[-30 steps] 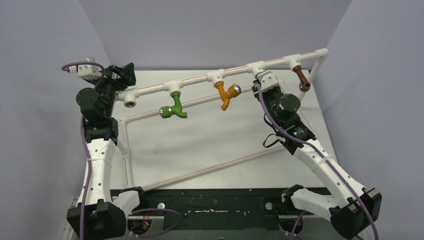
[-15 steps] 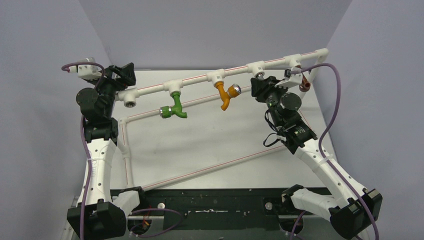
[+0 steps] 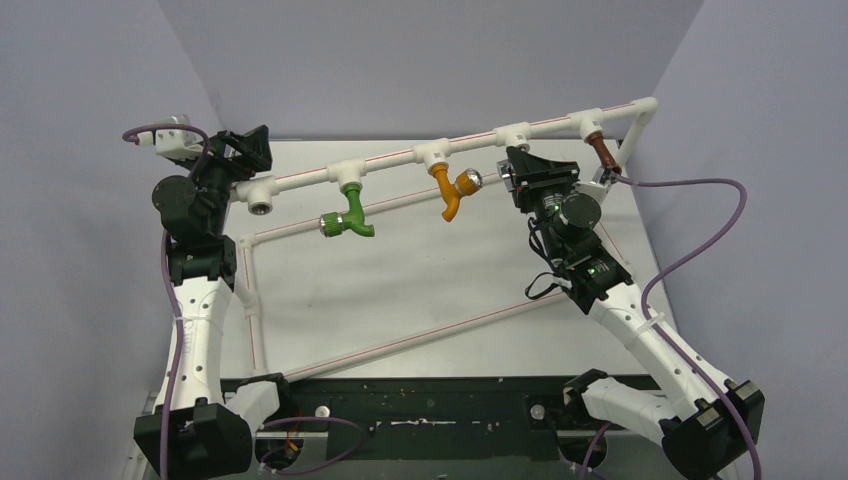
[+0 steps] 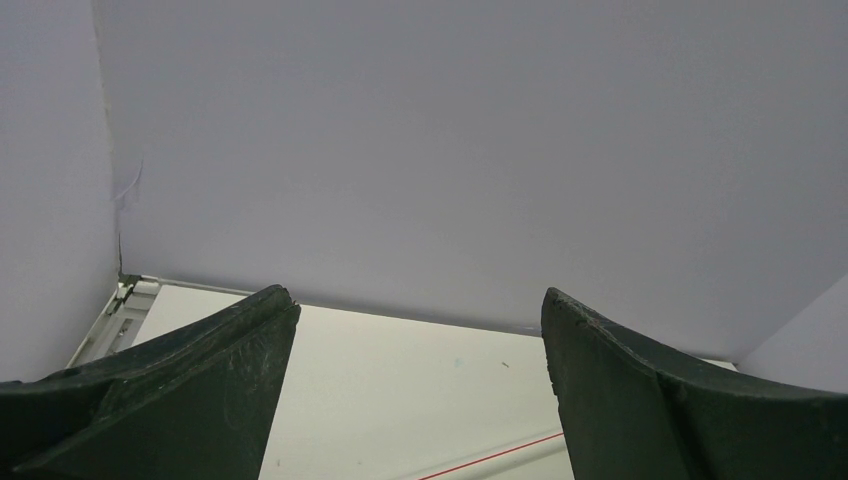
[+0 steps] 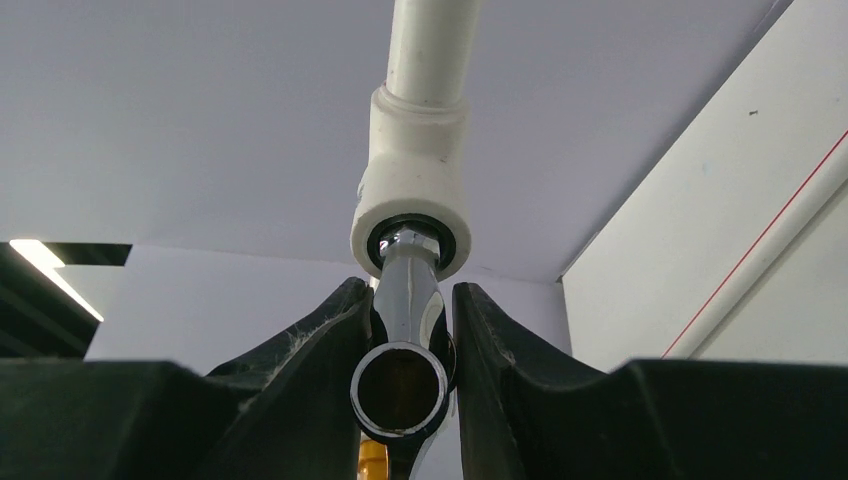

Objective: Install the water faucets

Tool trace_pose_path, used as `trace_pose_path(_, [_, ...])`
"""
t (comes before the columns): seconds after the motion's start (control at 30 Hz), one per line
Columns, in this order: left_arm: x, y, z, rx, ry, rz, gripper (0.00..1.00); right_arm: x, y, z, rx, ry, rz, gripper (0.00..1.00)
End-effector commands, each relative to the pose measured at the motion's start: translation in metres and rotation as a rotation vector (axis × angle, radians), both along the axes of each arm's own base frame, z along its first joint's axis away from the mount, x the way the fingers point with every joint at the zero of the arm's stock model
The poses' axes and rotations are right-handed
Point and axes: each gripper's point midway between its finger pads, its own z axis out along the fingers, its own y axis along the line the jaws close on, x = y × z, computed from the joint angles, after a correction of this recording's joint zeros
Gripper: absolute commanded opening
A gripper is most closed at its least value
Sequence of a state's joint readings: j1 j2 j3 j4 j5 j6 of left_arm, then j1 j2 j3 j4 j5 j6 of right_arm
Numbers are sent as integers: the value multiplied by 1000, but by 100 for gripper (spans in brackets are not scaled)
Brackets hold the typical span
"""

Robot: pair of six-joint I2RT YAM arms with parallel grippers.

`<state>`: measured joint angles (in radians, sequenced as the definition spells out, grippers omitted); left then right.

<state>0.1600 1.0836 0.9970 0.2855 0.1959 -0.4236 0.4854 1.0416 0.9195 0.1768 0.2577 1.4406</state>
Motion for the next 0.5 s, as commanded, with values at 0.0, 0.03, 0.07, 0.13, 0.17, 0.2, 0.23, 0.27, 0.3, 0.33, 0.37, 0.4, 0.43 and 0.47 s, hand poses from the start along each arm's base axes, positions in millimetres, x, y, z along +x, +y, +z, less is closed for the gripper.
trace_pose_path(0.0, [5, 0, -150, -88, 457, -16, 90, -24, -29, 101, 413, -207, -32, 0])
trace_pose_path(0.03, [5, 0, -150, -87, 455, -17, 90, -24, -29, 100, 429, -189, -30, 0])
trace_pose_path(0.07, [5, 0, -151, -88, 460, -18, 90, -23, -28, 99, 445, -173, -24, 0])
trace_pose_path(0.13, [5, 0, -151, -88, 460, -18, 90, -22, -26, 98, 472, -155, -11, 0])
trace_pose_path(0.17, [5, 0, -151, -87, 459, -18, 90, -22, -26, 97, 483, -143, -11, 0])
trace_pose_path(0.2, [5, 0, -151, -87, 459, -17, 90, -21, -26, 95, 482, -128, -14, 0])
trace_pose_path(0.23, [5, 0, -150, -88, 458, -16, 90, -20, -27, 94, 475, -119, -24, 0])
trace_pose_path(0.27, [5, 0, -150, -87, 457, -16, 90, -20, -26, 93, 472, -115, -23, 0])
trace_pose_path(0.3, [5, 0, -150, -87, 457, -16, 90, -19, -25, 92, 467, -110, -18, 0])
trace_pose_path(0.33, [5, 0, -150, -87, 457, -17, 90, -19, -23, 89, 461, -106, -16, 3])
trace_pose_path(0.37, [5, 0, -150, -88, 457, -18, 90, -18, -24, 87, 456, -100, -19, 6])
trace_pose_path(0.4, [5, 0, -151, -88, 459, -18, 90, -19, -23, 84, 453, -95, -16, 9])
trace_pose_path(0.43, [5, 0, -151, -89, 458, -18, 90, -19, -23, 83, 449, -95, -16, 14])
trace_pose_path(0.47, [5, 0, -151, -89, 460, -18, 90, -20, -24, 81, 438, -100, -18, 20])
